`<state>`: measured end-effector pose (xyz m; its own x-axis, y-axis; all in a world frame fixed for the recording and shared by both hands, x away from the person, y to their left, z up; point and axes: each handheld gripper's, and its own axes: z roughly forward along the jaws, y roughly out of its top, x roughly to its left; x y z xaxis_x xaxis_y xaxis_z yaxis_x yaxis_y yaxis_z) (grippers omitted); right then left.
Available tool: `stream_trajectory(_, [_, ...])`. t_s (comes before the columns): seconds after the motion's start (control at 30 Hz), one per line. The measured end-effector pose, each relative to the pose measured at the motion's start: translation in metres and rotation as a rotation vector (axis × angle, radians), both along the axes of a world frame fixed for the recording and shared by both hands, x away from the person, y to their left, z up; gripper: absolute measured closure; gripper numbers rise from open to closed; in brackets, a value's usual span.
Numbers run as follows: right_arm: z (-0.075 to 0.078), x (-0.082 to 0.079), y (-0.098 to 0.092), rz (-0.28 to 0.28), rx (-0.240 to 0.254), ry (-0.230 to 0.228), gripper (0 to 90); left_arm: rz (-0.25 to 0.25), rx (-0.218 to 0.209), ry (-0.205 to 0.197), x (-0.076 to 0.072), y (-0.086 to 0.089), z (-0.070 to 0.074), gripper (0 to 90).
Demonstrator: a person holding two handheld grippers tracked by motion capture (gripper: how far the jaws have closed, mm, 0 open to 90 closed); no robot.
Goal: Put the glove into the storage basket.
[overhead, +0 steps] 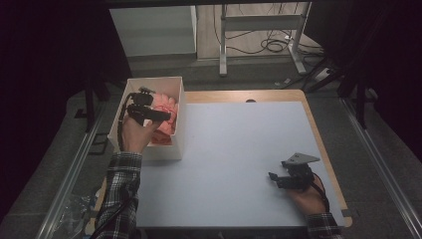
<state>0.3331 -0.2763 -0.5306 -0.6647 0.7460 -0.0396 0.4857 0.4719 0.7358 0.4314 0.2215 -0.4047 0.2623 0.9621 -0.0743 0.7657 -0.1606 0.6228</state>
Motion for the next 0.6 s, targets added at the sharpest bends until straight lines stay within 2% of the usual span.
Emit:
stream_trajectory(0.3, [0.0,0.0,0.0,0.0,0.0,0.0,29.6,-0.042,0.002,-0.034,-0.034,0.002,0.007,3.7])
stream_trajectory(0.5, [0.0,0.0,0.0,0.0,-0.002,-0.001,29.6,-0.048,-0.013,-0.049,-0.06,0.007,-0.001,3.2])
stream_trajectory(0.6, [0.0,0.0,0.0,0.0,-0.002,0.0,29.6,-0.061,-0.014,-0.052,-0.074,0.007,-0.009,2.7])
